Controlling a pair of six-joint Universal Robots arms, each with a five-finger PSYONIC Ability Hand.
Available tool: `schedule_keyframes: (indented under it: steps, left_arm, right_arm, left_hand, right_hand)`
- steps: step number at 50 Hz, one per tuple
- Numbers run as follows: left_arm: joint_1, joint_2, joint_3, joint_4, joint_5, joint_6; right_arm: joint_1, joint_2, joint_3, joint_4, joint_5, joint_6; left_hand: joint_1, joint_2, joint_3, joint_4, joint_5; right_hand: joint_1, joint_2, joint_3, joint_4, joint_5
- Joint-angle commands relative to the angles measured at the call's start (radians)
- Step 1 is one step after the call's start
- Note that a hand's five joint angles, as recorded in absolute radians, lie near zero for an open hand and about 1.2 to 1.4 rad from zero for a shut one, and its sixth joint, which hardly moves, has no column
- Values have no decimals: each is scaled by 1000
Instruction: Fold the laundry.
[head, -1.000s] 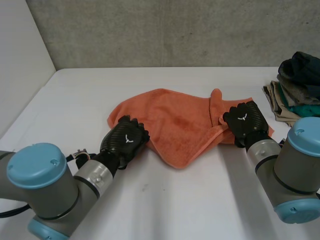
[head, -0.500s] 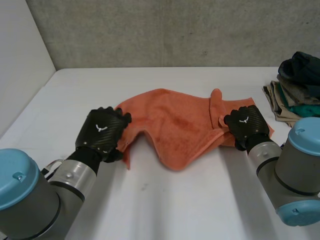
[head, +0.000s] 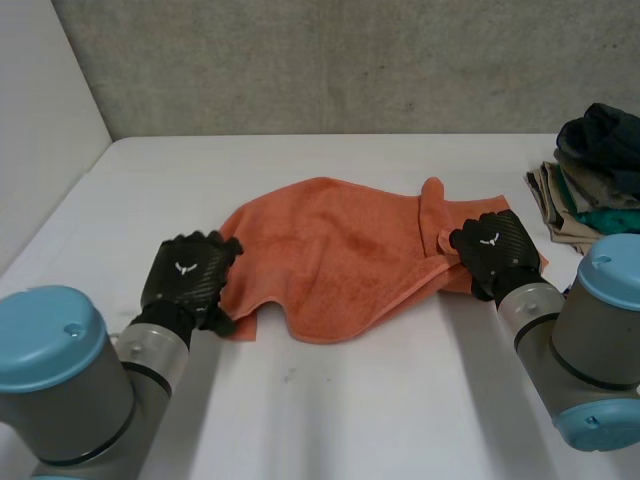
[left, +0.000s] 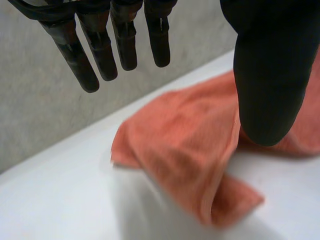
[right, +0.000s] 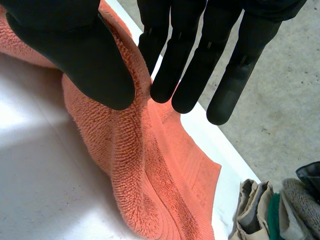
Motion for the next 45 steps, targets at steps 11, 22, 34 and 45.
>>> schedule_keyframes:
  steps: [11, 22, 34, 45]
  left_arm:
    - [6, -248, 140, -7, -77, 27]
    - [14, -330, 247, -8, -34, 27]
    - [63, 45, 209, -51, -41, 135]
    - [35, 382, 212, -308, -32, 388]
  right_arm:
    - [-2, -2, -2, 1, 5, 0]
    - [-2, -10, -2, 12, 8, -2]
    - [-3, -225, -120, 318, 6, -78]
    - [-45, -410, -425, 866, -11, -204]
  left_hand:
    - [169, 177, 180, 187, 190]
    - [800, 808, 810, 818, 820]
    - [1008, 1016, 1019, 1027, 1029]
    - [1008, 1016, 1019, 1027, 1029]
  right_hand:
    - [291, 220, 206, 196, 253]
    - [291, 220, 206, 196, 253]
    - [291, 220, 206, 196, 253]
    - [291, 220, 206, 196, 253]
